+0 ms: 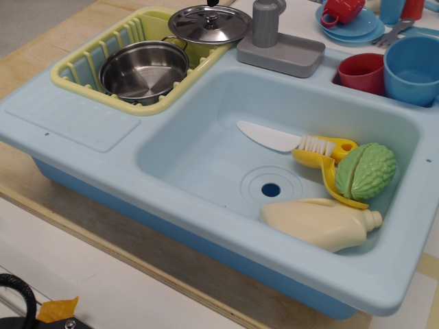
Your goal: Put lid on pot or pan
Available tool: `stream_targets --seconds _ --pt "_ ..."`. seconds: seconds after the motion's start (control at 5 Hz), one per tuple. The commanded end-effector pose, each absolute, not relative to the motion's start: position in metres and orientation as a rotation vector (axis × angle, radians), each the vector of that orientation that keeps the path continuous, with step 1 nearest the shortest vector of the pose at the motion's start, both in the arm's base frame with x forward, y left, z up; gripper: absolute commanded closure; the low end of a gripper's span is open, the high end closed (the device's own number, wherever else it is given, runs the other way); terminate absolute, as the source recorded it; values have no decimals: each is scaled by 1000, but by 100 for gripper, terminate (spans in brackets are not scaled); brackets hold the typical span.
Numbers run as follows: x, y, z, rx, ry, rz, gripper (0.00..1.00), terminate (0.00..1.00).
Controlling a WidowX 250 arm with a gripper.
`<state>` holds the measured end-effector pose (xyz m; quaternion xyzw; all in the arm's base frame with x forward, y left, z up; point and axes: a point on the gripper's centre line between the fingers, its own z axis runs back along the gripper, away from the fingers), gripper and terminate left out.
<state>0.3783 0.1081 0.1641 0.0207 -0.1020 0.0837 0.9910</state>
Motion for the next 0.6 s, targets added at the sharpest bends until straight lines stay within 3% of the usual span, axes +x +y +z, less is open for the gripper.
stream_targets --seconds 0.0,0.4 --pt "378 108 164 42 -205 168 0 0" --pt "383 111 153 64 -210 157 0 0"
